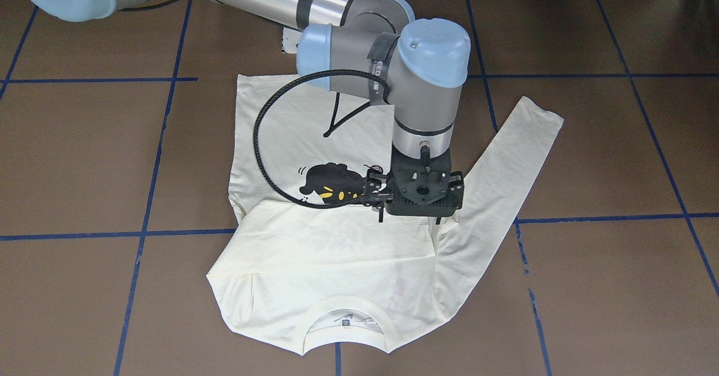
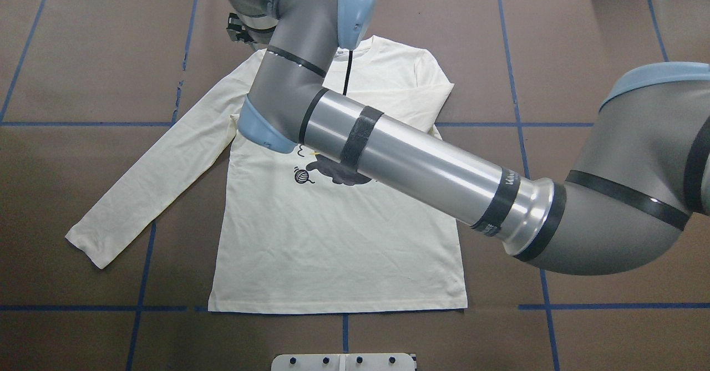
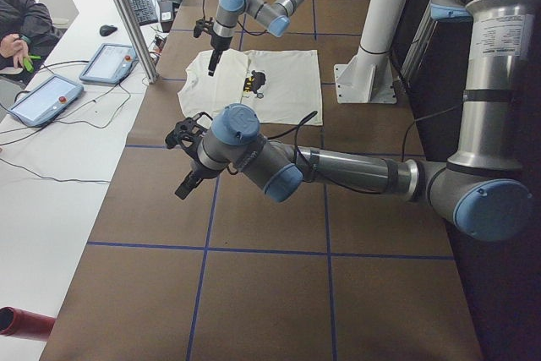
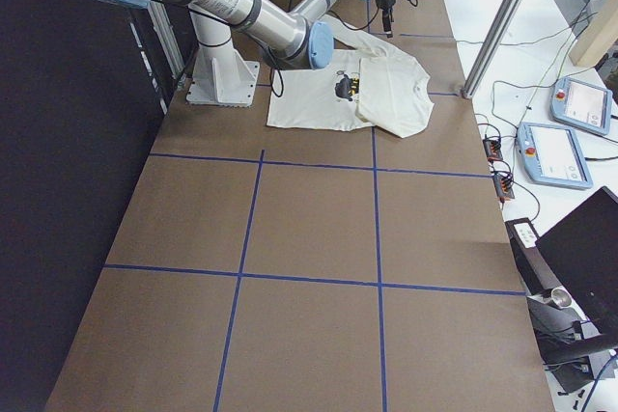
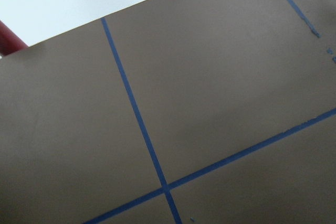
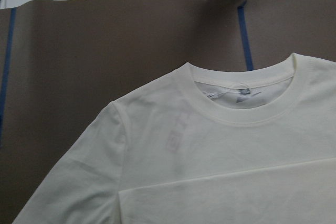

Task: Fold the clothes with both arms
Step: 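Fold the grasped sleeve across the shirt chest with the right gripper, then release the sleeve and withdraw the right gripper while the left gripper grasps the other cuff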

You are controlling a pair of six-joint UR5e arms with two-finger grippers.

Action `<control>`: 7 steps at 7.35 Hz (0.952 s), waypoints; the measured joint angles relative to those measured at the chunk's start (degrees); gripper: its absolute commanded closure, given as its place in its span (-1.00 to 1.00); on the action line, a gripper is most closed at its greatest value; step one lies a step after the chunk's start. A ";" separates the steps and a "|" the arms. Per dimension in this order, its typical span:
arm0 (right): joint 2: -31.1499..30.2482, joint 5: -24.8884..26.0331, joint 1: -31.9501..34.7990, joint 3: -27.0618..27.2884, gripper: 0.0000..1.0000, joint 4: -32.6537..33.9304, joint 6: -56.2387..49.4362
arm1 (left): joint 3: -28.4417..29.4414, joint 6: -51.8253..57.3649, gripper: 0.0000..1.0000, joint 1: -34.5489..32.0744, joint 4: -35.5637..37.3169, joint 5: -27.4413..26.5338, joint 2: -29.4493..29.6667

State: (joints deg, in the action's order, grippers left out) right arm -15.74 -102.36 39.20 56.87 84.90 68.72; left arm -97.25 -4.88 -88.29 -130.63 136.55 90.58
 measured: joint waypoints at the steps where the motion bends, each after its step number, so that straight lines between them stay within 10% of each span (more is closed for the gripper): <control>1: -4.98 -3.57 2.88 6.37 -1.00 3.72 -3.97 | -0.26 -2.60 -1.00 4.90 -5.09 0.67 -0.78; 7: -40.46 -18.54 21.17 34.64 -1.00 6.68 -35.24 | -8.16 -24.30 -1.00 35.54 -9.09 -17.28 -9.81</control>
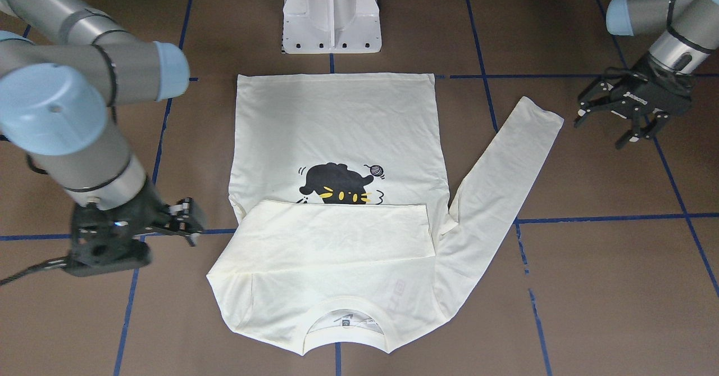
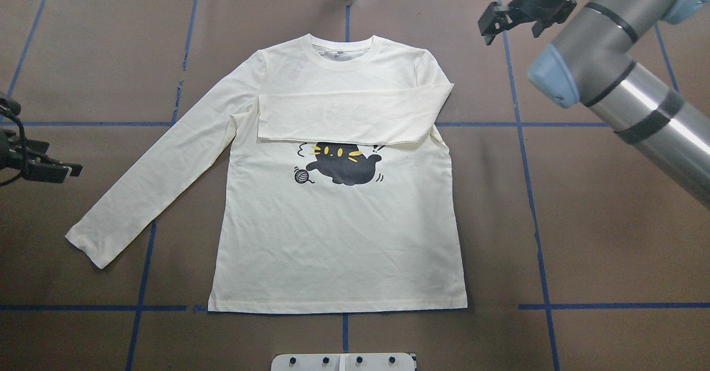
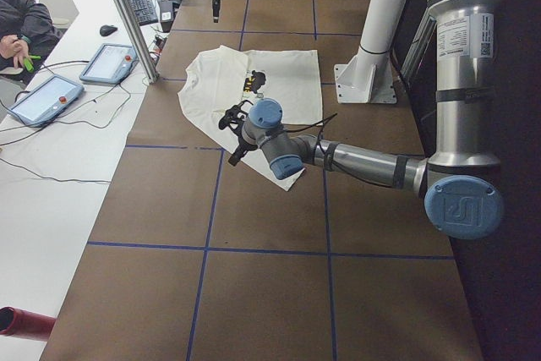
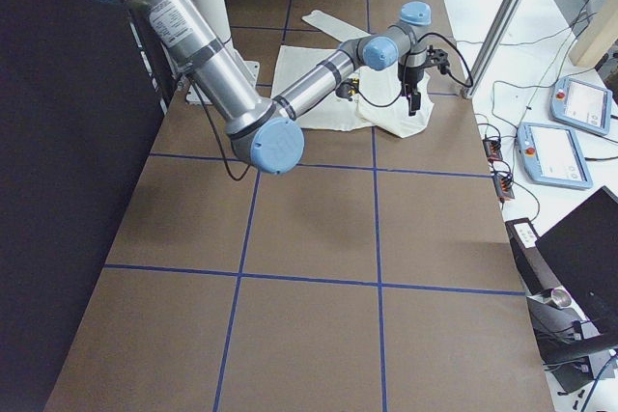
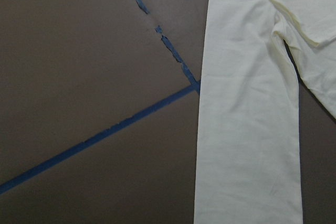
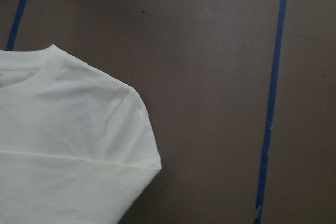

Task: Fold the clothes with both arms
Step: 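Release the sleeve and withdraw the right gripper while the left gripper grasps the other cuff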

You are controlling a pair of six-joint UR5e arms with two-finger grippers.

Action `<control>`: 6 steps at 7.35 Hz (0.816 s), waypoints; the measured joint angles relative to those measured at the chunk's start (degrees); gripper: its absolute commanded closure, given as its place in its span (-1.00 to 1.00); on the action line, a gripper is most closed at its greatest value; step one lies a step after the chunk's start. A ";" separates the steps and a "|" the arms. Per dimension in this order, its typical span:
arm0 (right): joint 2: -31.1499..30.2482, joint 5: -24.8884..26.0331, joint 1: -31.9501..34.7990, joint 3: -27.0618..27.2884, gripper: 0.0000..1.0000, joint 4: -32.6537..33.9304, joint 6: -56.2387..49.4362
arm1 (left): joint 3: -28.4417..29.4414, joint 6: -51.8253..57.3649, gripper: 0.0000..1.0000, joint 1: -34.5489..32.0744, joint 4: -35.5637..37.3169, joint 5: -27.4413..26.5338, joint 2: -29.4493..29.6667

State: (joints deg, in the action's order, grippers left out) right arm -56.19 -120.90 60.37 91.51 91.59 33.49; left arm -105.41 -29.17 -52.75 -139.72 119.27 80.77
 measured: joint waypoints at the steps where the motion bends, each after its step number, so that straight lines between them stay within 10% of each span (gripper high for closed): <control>1: -6.78 -2.13 2.44 5.10 -1.00 0.03 -3.29 | -1.99 -2.61 -1.00 4.72 0.06 -3.24 -2.23; 6: -23.69 -5.91 9.43 16.55 -1.00 -0.05 -15.29 | -4.69 -11.06 -0.79 21.50 0.65 -16.87 -7.04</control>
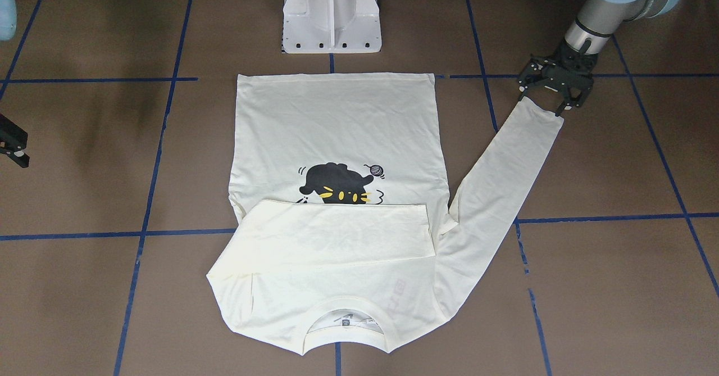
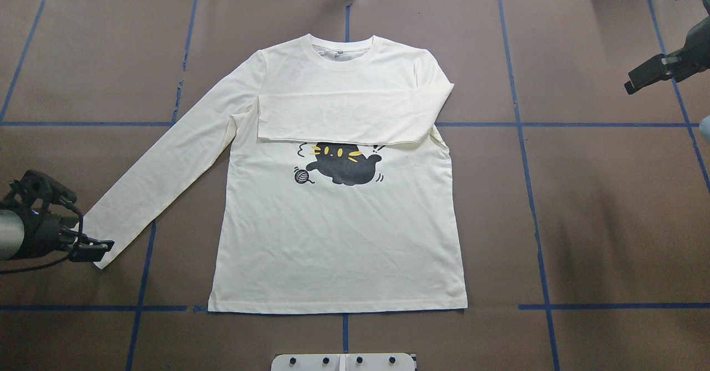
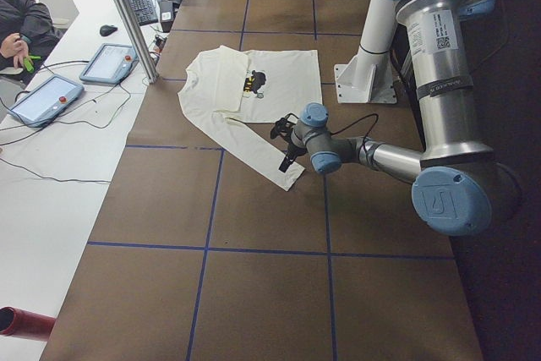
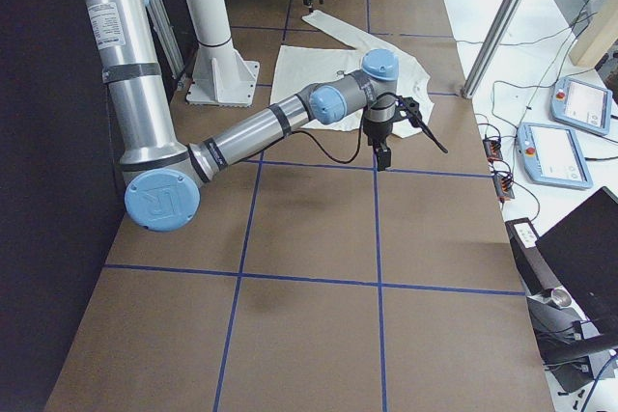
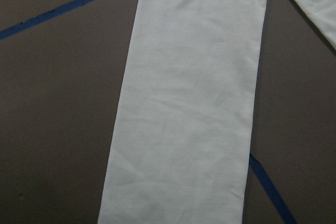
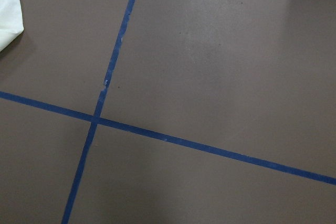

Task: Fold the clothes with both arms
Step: 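Release the sleeve and withdraw the right gripper while the left gripper grasps the other cuff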

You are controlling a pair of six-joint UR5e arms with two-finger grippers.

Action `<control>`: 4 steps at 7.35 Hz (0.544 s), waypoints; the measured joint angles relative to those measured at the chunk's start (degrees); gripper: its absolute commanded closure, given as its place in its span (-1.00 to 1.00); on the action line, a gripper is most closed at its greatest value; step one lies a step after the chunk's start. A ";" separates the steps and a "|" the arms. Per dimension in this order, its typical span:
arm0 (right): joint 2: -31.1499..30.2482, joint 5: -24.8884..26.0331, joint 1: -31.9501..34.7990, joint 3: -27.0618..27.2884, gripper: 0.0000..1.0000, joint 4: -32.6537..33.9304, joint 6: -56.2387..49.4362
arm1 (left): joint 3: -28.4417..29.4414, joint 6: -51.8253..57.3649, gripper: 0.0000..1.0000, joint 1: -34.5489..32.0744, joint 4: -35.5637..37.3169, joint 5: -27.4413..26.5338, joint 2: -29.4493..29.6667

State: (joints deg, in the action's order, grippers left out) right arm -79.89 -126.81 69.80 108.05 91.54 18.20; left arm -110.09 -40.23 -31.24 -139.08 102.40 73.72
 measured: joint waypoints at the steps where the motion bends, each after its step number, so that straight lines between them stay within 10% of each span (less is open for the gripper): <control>1: -0.23 -0.06 0.10 0.12 -1.00 -0.03 -0.12 | 0.13 -0.16 -0.78 1.80 0.04 -0.86 -0.18; 4: -0.35 -0.10 0.16 0.21 -1.00 0.03 -0.18 | 0.38 -0.20 -0.67 4.64 1.47 -2.96 -0.33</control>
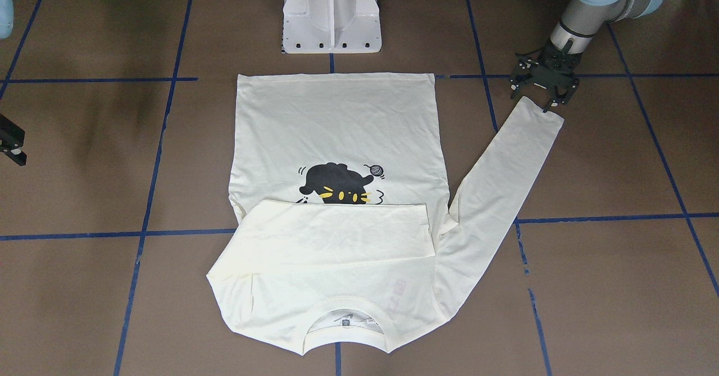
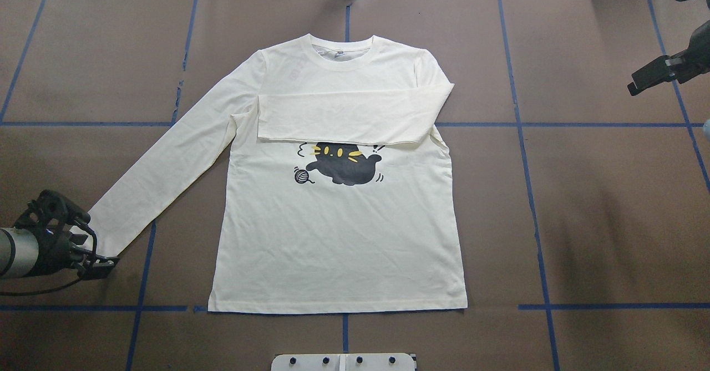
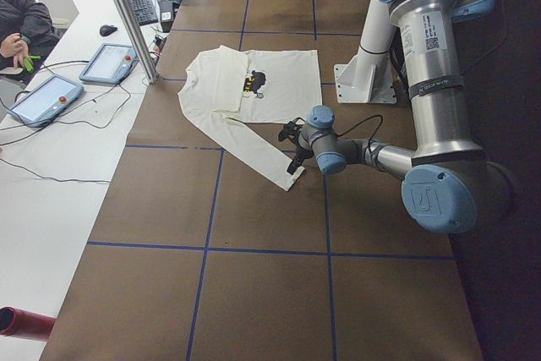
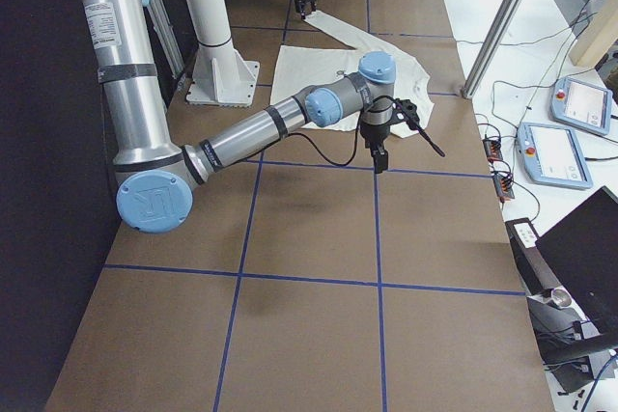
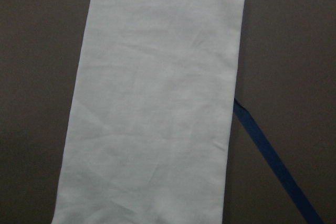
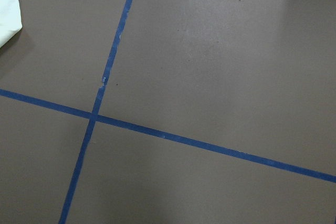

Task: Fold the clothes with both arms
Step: 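Release the sleeve and withdraw the right gripper while the left gripper grasps the other cuff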

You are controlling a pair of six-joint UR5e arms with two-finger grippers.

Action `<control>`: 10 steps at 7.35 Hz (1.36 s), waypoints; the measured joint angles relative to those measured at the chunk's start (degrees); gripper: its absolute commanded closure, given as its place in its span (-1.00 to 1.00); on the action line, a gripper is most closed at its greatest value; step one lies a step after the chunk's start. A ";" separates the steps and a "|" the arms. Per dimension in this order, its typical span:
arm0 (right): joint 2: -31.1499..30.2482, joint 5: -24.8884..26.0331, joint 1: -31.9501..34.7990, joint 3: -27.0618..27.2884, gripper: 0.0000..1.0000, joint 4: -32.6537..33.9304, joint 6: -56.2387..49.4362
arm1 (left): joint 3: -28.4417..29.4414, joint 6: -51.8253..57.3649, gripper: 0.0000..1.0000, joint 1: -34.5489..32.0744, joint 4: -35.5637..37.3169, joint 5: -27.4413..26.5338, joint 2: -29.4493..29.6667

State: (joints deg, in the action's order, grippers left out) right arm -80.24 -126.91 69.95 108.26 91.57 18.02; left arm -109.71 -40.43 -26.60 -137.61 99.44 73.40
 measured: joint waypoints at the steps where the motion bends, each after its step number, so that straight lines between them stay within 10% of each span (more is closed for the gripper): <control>1: 0.00 0.00 0.00 0.01 -1.00 0.01 0.00 | 0.05 0.00 -0.62 0.36 0.21 -0.22 0.00; 4: 0.07 0.00 -0.01 0.02 -1.00 0.01 0.00 | 0.16 0.00 0.02 1.14 0.69 -0.73 -0.01; 5: 0.07 0.00 -0.02 0.02 -1.00 0.01 0.00 | 0.18 0.00 0.73 1.23 1.33 -1.07 -0.01; 6: 0.11 0.00 -0.05 0.04 -1.00 0.01 0.00 | 0.18 0.00 1.00 1.26 1.73 -1.48 -0.01; 10: 0.06 -0.22 -0.04 0.29 -1.00 0.08 0.06 | -0.69 1.19 1.00 0.97 2.02 -8.44 -0.94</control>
State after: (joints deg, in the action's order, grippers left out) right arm -80.18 -127.13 69.91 108.55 91.65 18.08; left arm -110.41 -39.24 -25.63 -135.59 91.00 72.46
